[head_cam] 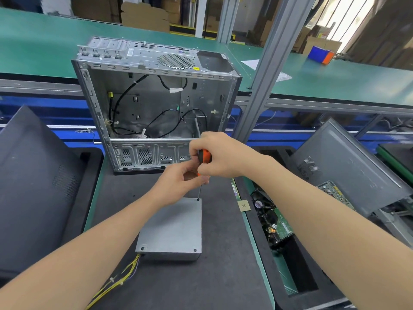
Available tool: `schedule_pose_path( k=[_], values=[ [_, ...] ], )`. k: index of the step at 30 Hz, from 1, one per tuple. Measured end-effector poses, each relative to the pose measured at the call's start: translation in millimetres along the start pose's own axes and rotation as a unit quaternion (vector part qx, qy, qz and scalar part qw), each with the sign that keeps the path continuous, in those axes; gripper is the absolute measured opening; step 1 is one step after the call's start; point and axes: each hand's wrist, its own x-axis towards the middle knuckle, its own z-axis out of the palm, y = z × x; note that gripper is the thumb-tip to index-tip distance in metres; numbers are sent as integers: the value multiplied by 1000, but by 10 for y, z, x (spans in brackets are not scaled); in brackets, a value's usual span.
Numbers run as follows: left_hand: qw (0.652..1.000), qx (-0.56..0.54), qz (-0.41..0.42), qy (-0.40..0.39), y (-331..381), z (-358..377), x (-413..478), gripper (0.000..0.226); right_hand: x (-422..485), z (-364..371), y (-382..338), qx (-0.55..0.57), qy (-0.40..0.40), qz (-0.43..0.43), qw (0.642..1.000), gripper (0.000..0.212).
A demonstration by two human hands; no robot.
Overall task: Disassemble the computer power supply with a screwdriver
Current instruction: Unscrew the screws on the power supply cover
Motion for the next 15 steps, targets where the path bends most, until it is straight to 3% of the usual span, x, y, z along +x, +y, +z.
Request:
schedule_pose_path(
  k=[3, 5, 7, 10, 15],
  values=[
    [1000, -4, -6, 13, -8, 2, -5, 6, -19, 71, -49, -113, 62, 40, 991, 33],
    [1000, -5, -12, 16, -11, 13, 12, 7, -4, 137, -112, -221, 119, 107, 962, 41],
    [1000, -2, -16, 13, -7, 33, 26, 9, 27, 181, -172, -247, 141, 151, 947, 45],
    [1000, -1, -1, 11, -8, 61, 33, 10, 71, 198, -140, -213, 121, 156, 957, 35],
    [999, -37, -2, 18, -13, 61, 11, 17, 44, 91, -27, -65, 55, 115, 990, 19]
  ],
)
